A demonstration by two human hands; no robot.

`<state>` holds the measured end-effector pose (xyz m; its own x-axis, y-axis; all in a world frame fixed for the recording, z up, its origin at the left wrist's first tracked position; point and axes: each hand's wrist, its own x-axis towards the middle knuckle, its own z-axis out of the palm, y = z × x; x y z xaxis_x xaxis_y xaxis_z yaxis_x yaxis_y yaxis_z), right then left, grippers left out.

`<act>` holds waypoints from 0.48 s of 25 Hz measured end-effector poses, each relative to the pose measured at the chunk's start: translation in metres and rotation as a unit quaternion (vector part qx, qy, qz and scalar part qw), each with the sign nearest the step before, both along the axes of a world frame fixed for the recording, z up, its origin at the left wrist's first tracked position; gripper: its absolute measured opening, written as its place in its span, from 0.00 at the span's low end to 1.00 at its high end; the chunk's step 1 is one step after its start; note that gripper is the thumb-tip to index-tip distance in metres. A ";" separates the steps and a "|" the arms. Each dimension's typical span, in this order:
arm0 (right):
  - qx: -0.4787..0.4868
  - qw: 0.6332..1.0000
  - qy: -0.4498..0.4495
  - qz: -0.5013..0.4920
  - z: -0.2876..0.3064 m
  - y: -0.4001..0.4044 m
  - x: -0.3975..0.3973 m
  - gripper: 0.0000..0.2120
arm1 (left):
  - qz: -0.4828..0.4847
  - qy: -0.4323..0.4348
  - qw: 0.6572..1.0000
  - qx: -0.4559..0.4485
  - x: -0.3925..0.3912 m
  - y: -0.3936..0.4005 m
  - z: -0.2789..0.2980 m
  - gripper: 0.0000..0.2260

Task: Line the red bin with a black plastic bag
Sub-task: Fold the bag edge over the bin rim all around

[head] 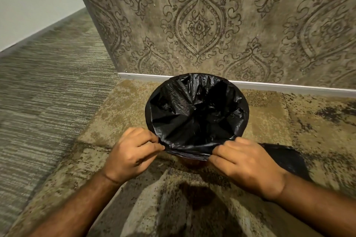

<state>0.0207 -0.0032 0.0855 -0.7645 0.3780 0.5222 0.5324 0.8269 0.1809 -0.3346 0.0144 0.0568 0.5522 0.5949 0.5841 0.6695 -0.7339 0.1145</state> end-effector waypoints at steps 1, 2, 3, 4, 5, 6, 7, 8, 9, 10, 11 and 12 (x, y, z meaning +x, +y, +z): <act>0.004 1.000 -0.016 0.008 -0.004 -0.002 0.000 0.08 | -0.002 0.008 1.000 -0.010 0.000 -0.002 -0.003 0.04; -0.003 0.999 -0.033 0.010 -0.007 -0.003 0.000 0.08 | -0.004 0.011 1.000 -0.025 0.000 -0.004 -0.007 0.04; -0.010 0.999 -0.052 0.009 -0.011 -0.004 -0.001 0.07 | -0.003 0.006 0.999 -0.048 0.001 -0.005 -0.011 0.04; -0.018 0.998 -0.067 0.006 -0.013 -0.005 -0.001 0.04 | 0.003 -0.012 0.997 -0.078 0.002 -0.006 -0.015 0.04; -0.024 0.997 -0.075 0.006 -0.015 -0.005 0.000 0.02 | 0.016 -0.050 0.992 -0.114 0.002 -0.007 -0.018 0.04; -0.033 0.997 -0.070 0.011 -0.017 -0.005 0.004 0.01 | 0.040 -0.114 0.981 -0.154 0.002 -0.006 -0.020 0.04; -0.049 0.998 -0.046 0.012 -0.018 -0.003 0.011 0.04 | 0.073 -0.201 0.957 -0.198 0.000 -0.004 -0.019 0.05; -0.072 0.997 -0.003 0.006 -0.019 -0.001 0.019 0.09 | 0.113 -0.300 0.915 -0.244 -0.002 0.002 -0.016 0.06; -0.115 0.991 0.064 -0.023 -0.018 0.002 0.027 0.13 | 0.153 -0.395 0.859 -0.287 -0.004 0.012 -0.010 0.06; -0.166 0.971 0.152 -0.074 -0.015 0.008 0.034 0.14 | 0.191 -0.467 0.798 -0.329 -0.005 0.026 -0.004 0.07; -0.218 0.934 0.246 -0.142 -0.012 0.017 0.039 0.13 | 0.222 -0.506 0.744 -0.377 -0.004 0.042 0.004 0.08; -0.268 0.879 0.333 -0.211 -0.010 0.029 0.044 0.13 | 0.241 -0.518 0.700 -0.428 -0.002 0.057 0.012 0.10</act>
<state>0.0642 0.0262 0.0752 -0.0887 0.8833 0.4604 0.6524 0.4008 -0.6432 -0.3365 0.0712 0.0685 -0.2888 0.9436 -0.1616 0.0478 0.1828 0.9820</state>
